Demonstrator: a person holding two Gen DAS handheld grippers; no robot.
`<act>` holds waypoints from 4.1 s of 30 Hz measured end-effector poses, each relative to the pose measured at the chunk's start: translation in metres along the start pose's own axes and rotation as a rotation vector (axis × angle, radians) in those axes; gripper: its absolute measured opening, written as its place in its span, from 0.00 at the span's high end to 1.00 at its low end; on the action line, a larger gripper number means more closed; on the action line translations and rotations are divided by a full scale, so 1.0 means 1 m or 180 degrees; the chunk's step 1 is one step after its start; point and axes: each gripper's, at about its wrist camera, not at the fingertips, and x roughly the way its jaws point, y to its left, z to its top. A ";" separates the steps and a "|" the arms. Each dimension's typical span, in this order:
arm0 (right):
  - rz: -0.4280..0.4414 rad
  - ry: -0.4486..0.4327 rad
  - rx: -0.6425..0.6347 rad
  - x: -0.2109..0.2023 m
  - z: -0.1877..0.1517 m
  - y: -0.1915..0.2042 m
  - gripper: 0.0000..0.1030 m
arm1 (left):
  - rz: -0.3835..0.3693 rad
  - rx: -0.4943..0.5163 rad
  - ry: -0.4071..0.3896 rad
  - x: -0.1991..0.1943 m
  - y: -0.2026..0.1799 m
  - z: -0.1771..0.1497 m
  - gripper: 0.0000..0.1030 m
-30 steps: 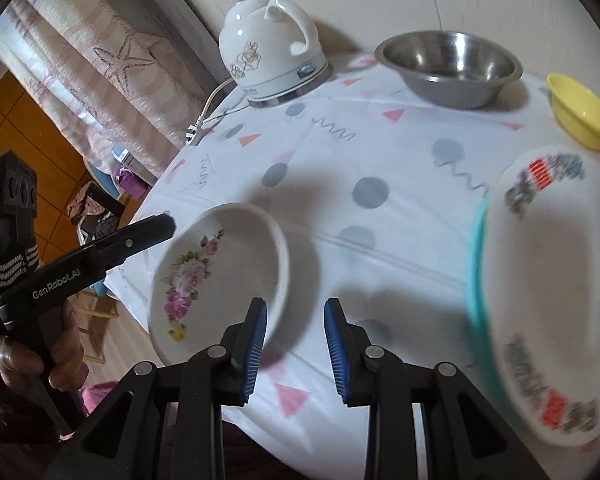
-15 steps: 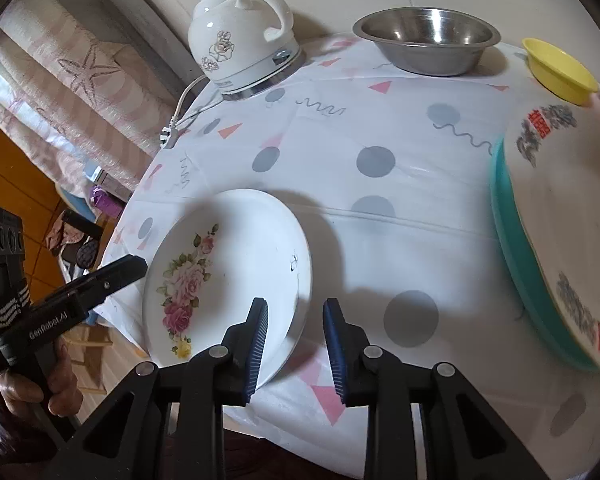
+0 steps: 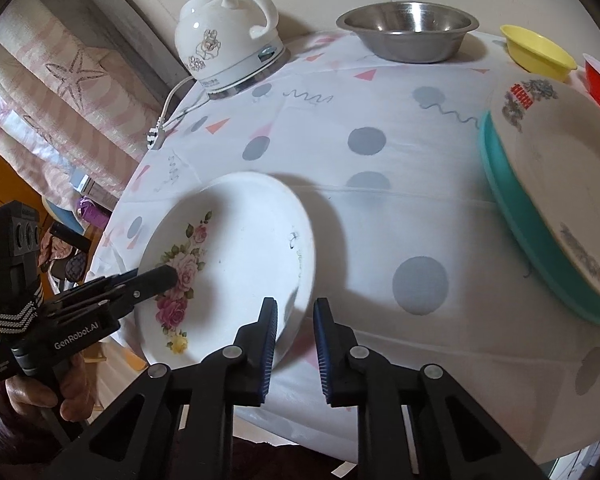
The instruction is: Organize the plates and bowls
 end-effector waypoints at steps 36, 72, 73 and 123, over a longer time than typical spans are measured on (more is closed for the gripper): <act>-0.0065 -0.0183 0.0032 -0.027 0.005 -0.015 0.83 | -0.0206 0.0318 -0.0453 -0.017 -0.033 0.021 0.81; -0.0295 -0.0714 0.0599 -0.121 -0.004 -0.125 0.83 | -0.0617 0.0900 -0.0503 0.008 -0.182 0.066 0.81; -0.0299 -0.0720 0.0614 -0.122 -0.004 -0.128 0.83 | -0.0618 0.0909 -0.0498 0.010 -0.185 0.067 0.81; -0.0518 -0.0490 0.0783 -0.124 0.013 -0.211 0.83 | -0.0557 0.0834 -0.0071 0.088 -0.246 0.086 0.81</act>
